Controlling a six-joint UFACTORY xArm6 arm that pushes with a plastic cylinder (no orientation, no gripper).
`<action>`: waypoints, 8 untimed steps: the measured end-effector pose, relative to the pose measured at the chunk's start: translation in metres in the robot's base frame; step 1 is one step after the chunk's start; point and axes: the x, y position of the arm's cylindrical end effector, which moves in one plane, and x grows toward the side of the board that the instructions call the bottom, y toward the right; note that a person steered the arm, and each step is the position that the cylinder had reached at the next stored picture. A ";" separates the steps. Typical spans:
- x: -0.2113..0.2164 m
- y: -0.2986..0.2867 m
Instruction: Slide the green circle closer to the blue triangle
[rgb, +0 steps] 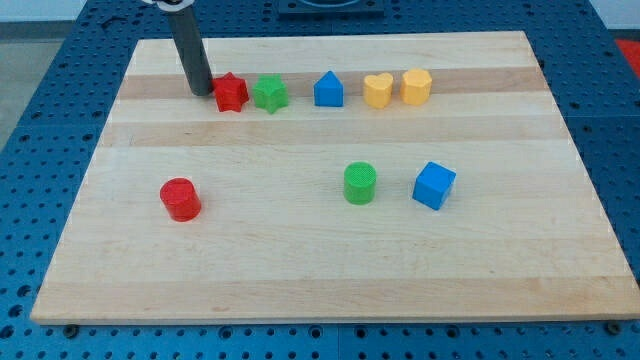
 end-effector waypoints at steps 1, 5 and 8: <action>0.011 -0.020; 0.126 0.090; 0.191 0.184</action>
